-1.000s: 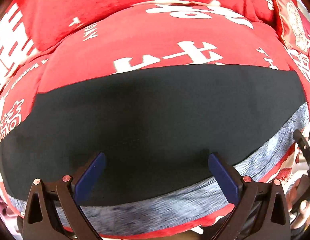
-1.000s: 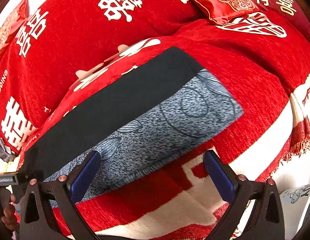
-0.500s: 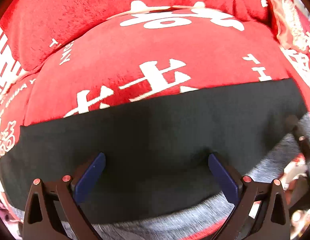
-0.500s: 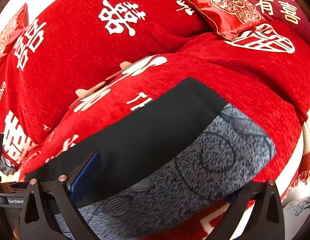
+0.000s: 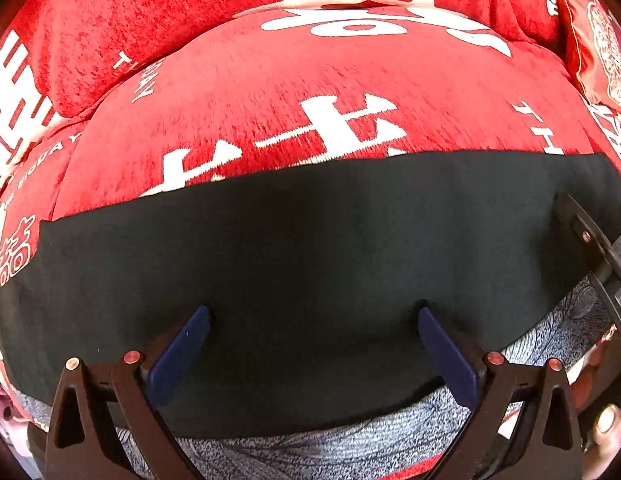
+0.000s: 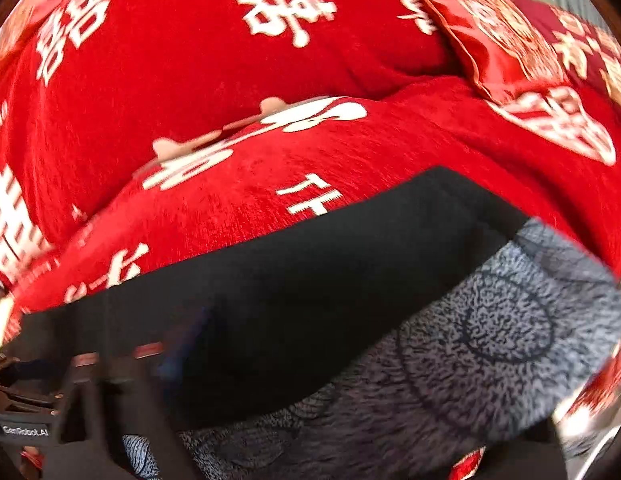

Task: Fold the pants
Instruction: 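Grasp the patterned band with the right gripper and fold it toward the left gripper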

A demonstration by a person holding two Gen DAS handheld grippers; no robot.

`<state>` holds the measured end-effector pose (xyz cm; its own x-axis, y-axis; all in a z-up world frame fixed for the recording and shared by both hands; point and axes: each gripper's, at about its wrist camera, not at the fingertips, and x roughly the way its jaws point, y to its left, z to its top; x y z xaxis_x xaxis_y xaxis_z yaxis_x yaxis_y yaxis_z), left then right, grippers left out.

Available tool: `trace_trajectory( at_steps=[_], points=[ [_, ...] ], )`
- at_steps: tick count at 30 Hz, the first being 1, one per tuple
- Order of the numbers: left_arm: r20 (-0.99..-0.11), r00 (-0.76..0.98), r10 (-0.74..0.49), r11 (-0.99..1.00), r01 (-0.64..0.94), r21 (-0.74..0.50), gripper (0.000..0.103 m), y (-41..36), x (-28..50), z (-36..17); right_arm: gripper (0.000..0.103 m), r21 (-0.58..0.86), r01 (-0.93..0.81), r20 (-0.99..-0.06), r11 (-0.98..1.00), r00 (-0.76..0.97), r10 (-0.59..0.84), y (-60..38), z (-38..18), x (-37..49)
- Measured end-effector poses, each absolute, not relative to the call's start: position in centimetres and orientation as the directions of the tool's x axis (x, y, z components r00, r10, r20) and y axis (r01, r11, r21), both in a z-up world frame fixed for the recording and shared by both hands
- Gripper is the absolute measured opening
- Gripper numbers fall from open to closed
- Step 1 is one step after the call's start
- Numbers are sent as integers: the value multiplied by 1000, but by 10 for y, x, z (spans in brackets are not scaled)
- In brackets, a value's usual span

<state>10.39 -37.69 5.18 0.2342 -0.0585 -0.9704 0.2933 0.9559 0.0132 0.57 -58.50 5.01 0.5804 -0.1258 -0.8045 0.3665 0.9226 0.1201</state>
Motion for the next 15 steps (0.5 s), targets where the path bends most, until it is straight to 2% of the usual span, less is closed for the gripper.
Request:
trace_trajectory(
  at_steps=[2, 3, 7, 9, 10, 14, 15],
  points=[
    [-966, 251, -66, 953, 304, 14, 103, -378, 107, 51, 31, 82, 362, -805, 929, 573, -152, -582, 57, 7],
    [-963, 262, -69, 949, 314, 17, 103, -379, 107, 50, 24, 80, 367, -806, 927, 571, -156, -583, 60, 6],
    [-963, 257, -82, 928, 372, 20, 101, -379, 108, 54, 17, 102, 382, -806, 919, 573, -149, -582, 78, -1],
    [-963, 239, -125, 921, 388, -23, 71, -374, 107, 66, 17, 58, 358, -783, 932, 595, -180, -566, 97, -4],
    [-960, 226, -163, 917, 393, -63, 67, -369, 107, 74, 17, 46, 346, -770, 937, 610, -187, -559, 106, -5],
    [-945, 199, -261, 917, 357, -178, 70, -339, 114, 90, 17, -3, 285, -709, 959, 675, -203, -516, 147, -4],
    [-942, 198, -271, 922, 333, -196, 81, -326, 117, 93, 17, -9, 266, -698, 964, 688, -197, -505, 154, -3]
  ],
)
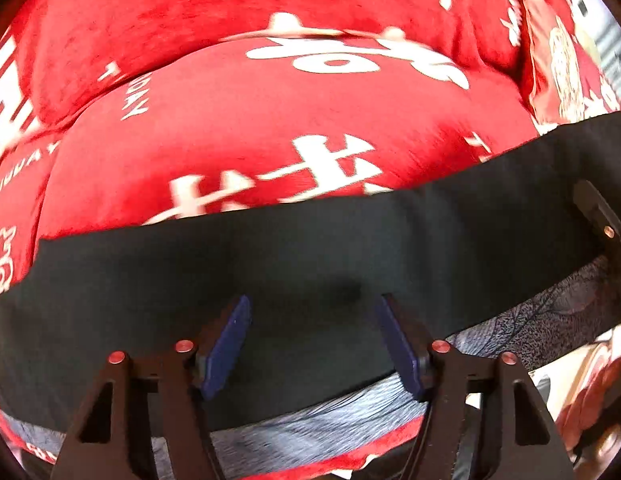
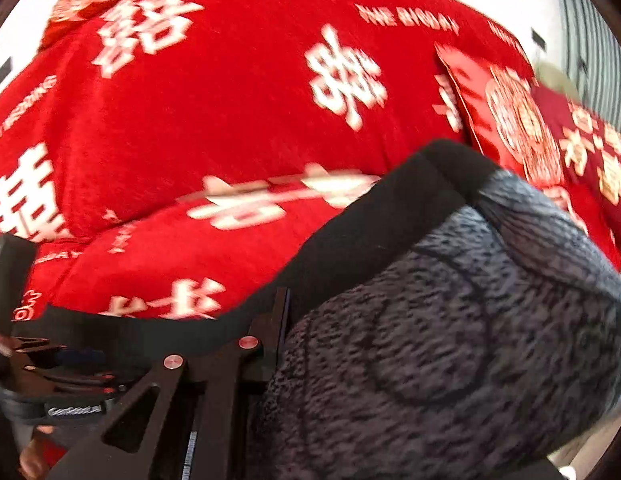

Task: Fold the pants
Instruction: 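Grasp the patterned band with the right gripper and fold it toward the left gripper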

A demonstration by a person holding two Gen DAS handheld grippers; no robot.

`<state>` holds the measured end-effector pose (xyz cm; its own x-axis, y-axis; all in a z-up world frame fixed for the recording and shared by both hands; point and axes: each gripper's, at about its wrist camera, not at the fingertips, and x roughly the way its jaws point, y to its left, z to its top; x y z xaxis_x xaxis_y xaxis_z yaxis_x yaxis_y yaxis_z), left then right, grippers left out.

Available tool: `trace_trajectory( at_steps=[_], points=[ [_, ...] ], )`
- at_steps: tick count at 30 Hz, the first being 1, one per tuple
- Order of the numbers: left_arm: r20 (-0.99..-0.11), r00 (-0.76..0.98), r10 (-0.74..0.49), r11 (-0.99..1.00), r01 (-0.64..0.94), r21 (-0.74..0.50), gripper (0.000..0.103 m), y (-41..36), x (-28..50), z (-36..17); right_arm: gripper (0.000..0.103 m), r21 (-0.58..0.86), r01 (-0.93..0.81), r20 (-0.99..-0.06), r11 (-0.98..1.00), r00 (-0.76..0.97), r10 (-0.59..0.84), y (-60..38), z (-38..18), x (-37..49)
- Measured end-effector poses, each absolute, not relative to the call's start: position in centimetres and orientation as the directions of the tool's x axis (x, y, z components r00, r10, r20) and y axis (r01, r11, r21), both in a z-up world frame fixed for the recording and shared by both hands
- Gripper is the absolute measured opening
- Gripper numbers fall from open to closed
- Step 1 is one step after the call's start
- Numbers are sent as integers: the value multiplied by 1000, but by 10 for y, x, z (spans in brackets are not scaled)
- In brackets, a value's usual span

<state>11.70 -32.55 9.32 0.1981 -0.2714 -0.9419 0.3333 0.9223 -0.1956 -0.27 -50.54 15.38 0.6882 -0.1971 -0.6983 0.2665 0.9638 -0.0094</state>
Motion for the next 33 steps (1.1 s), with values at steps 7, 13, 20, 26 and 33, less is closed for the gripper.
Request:
trace_trajectory(
  at_steps=[7, 13, 20, 26, 33],
  points=[
    [-923, 262, -283, 957, 144, -252, 86, -219, 132, 106, 17, -121, 122, -669, 985, 723, -171, -410, 169, 12],
    [-940, 264, -215, 971, -45, -235, 86, -123, 140, 90, 17, -159, -17, -692, 987, 715, -99, -328, 153, 21],
    [-953, 219, -209, 964, -116, -238, 86, -75, 129, 67, 17, -318, -92, -737, 943, 650, -185, -260, 95, 23],
    [-942, 228, -247, 954, -115, -278, 86, -78, 129, 70, 17, -436, -108, -753, 893, 588, -296, -239, 55, 30],
    [-938, 236, -254, 953, -103, -284, 86, -88, 137, 79, 17, -389, -51, -763, 920, 577, -291, -231, 64, 58]
  ],
)
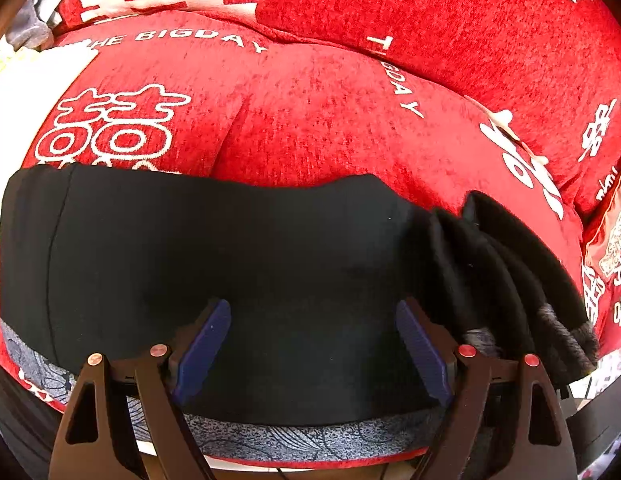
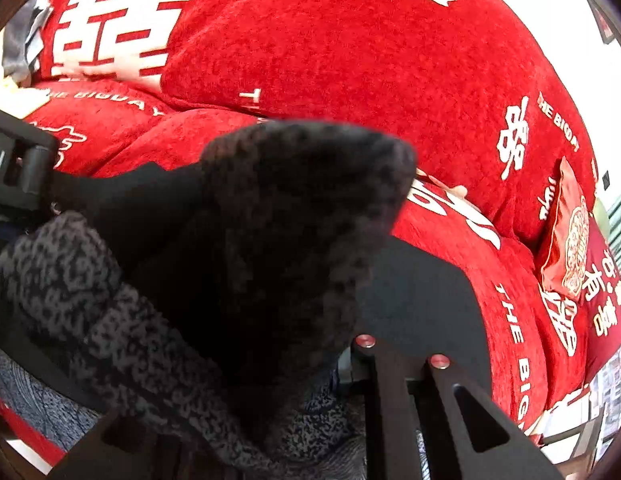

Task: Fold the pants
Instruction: 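Grasp the patterned band with the right gripper and fold it toward the left gripper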

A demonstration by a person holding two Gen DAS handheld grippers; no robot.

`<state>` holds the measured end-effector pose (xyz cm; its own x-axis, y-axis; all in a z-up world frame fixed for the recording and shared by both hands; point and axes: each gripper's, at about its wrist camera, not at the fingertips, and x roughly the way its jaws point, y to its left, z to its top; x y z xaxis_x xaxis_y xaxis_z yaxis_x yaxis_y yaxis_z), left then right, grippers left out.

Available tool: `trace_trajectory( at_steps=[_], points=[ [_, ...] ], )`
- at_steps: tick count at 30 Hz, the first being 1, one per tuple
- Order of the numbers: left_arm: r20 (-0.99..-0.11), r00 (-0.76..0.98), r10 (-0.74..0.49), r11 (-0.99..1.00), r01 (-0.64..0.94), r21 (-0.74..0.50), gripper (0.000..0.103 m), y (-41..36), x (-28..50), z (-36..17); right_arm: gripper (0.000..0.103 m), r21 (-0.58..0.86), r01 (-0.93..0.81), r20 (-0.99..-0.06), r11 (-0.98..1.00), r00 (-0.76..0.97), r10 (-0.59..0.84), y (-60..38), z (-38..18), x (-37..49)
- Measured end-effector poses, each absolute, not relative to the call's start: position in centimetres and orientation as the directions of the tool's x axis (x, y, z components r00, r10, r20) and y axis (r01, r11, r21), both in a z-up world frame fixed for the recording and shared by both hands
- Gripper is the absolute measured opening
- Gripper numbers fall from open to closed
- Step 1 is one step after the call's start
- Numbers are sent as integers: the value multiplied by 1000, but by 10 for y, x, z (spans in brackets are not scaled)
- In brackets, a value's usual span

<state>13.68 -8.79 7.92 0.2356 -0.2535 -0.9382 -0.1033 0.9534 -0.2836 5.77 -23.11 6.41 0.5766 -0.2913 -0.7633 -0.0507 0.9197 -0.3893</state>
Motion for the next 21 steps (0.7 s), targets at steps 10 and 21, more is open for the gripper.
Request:
trace_trajectory(
  at_steps=[10, 21],
  points=[
    [-933, 247, -264, 957, -57, -286, 86, -103, 144, 89, 78, -354, -165, -780, 921, 596, -193, -229, 79, 11],
    [-929, 232, -288, 957, 43, -286, 86, -143, 135, 95, 82, -11, 16, -822, 1000, 569, -19, -359, 123, -17]
  ],
)
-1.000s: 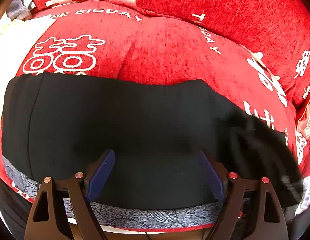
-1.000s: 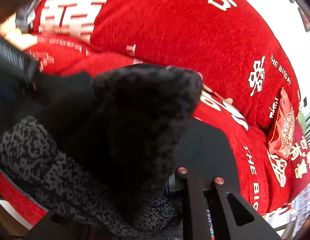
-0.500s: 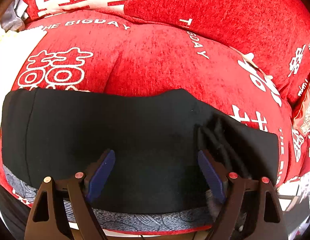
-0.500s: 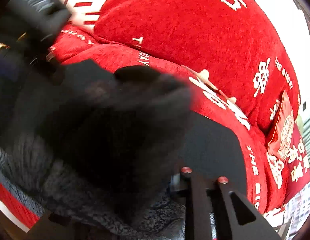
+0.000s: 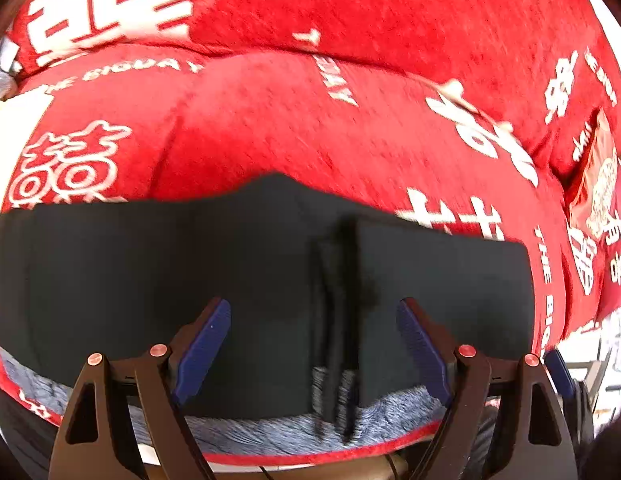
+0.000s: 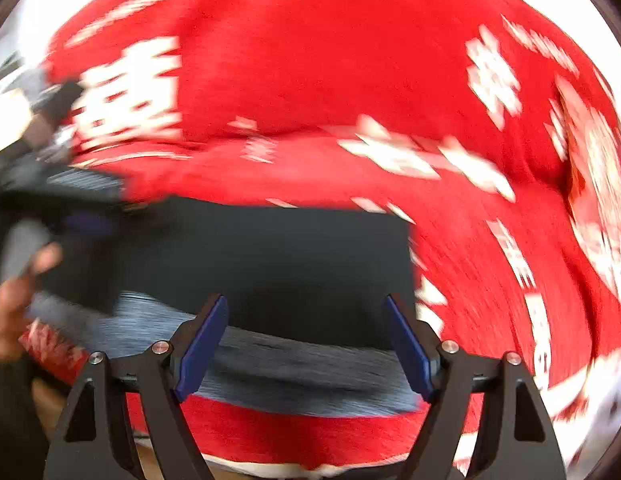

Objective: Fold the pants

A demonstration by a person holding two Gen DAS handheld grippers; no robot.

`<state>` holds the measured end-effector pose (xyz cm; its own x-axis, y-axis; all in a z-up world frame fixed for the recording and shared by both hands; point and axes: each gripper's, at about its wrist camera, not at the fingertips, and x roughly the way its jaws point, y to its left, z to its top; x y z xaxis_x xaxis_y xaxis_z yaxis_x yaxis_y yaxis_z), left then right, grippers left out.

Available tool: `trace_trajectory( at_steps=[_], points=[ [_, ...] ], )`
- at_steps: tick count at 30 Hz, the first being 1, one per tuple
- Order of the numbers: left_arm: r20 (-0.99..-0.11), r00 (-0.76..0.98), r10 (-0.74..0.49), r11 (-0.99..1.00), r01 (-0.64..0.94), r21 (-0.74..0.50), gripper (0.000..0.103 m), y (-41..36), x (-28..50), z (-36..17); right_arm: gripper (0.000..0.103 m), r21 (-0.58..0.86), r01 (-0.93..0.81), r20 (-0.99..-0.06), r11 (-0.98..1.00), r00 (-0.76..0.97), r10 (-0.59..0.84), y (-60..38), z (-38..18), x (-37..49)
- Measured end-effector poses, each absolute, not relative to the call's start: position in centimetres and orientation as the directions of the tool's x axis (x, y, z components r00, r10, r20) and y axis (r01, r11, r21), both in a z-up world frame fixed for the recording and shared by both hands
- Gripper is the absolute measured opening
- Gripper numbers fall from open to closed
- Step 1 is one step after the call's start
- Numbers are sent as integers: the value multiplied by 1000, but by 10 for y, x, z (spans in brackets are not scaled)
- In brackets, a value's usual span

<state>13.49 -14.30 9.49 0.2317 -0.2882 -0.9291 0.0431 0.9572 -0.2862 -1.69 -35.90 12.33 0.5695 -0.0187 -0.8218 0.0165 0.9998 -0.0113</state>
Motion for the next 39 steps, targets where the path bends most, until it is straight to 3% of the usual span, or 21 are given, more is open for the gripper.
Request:
trace_trajectory(
  at_steps=[4, 6, 9, 12, 18, 22, 25, 27, 29, 32, 34, 39],
  points=[
    [-922, 276, -272, 962, 91, -257, 86, -160, 124, 107, 82, 106, 61, -866, 992, 497, 62, -388, 96, -21],
    [-925, 272, -264, 964, 109, -243, 103, -170, 118, 105, 82, 22, 27, -872, 999, 489, 6, -380, 90, -22],
    [-946, 220, -237, 965, 164, -203, 103, -190, 105, 86, 83, -24, 4, -875, 1000, 484, -22, -373, 91, -20],
    [-966, 188, -177, 974, 173, -145, 103, -193, 97, 64, 83, 28, 5, -870, 1000, 492, 22, -385, 102, -19],
    [-959, 209, -190, 972, 176, -154, 103, -189, 91, 56, 83, 4, -26, -853, 1000, 521, 17, -387, 111, 10],
    [-956, 225, -187, 973, 177, -148, 103, -189, 87, 54, 83, -56, -25, -895, 998, 445, -39, -380, 88, 60],
    [-955, 233, -186, 972, 183, -145, 103, -189, 86, 54, 93, 0, 21, -923, 1000, 385, -8, -392, 68, 96],
    [-956, 223, -193, 971, 183, -153, 103, -186, 88, 56, 94, 45, 55, -928, 997, 372, 22, -400, 65, 108],
    [-957, 225, -185, 976, 155, -152, 103, -179, 90, 61, 86, 24, 73, -918, 997, 397, -7, -399, 76, 103],
    [-943, 275, -188, 981, 103, -166, 103, -162, 97, 71, 86, -59, 44, -853, 997, 516, -73, -381, 106, 71],
    [-944, 273, -188, 982, 70, -175, 103, -156, 106, 69, 86, -38, -6, -830, 999, 557, -28, -368, 116, 54],
    [-956, 246, -160, 987, 41, -155, 103, -155, 114, 56, 85, -66, -37, -881, 997, 472, -41, -349, 86, 43]
  ],
)
